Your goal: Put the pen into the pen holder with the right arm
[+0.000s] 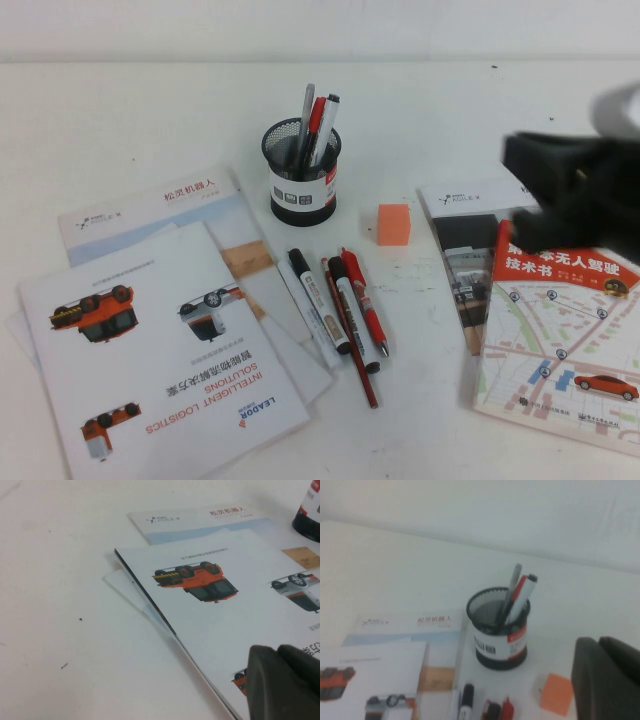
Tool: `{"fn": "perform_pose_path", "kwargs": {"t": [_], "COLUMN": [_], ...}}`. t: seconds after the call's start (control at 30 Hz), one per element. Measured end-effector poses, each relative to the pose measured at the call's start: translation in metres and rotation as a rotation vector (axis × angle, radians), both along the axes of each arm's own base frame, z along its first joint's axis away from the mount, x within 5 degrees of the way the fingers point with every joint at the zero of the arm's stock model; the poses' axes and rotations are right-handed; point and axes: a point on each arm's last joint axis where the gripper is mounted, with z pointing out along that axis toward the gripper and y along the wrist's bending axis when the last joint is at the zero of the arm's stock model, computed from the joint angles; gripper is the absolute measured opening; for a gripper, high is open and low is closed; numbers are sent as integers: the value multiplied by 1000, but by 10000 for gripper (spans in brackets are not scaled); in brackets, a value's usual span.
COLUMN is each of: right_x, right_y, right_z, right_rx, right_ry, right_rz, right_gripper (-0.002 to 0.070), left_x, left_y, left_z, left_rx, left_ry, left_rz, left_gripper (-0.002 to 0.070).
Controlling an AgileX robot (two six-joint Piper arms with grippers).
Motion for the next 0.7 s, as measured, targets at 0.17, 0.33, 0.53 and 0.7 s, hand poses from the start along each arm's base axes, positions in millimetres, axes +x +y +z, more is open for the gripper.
{"fn": "perform_pose_path", "kwargs": {"t": [0.17,0.33,0.53,0.7], "right_x": [-35,-53,-65,-77], "right_y": [-23,-38,-50,-77], "right_z": [-11,-16,-14,-17], "right_rx": [-18,-90,-160,-149], "right_ry": [26,73,75,69], "right_rz": [-19,-49,-79,-209], "right_gripper": [-19,-19,-19,-19], "left_x": [0,0,0,0], "left_y": [0,0,0,0], "left_z": [0,0,0,0], "left_rx": [0,0,0,0], "left_ry": [0,0,0,0], "left_rz": [0,0,0,0], "left_gripper": [-3,-3,-2,-3]}}
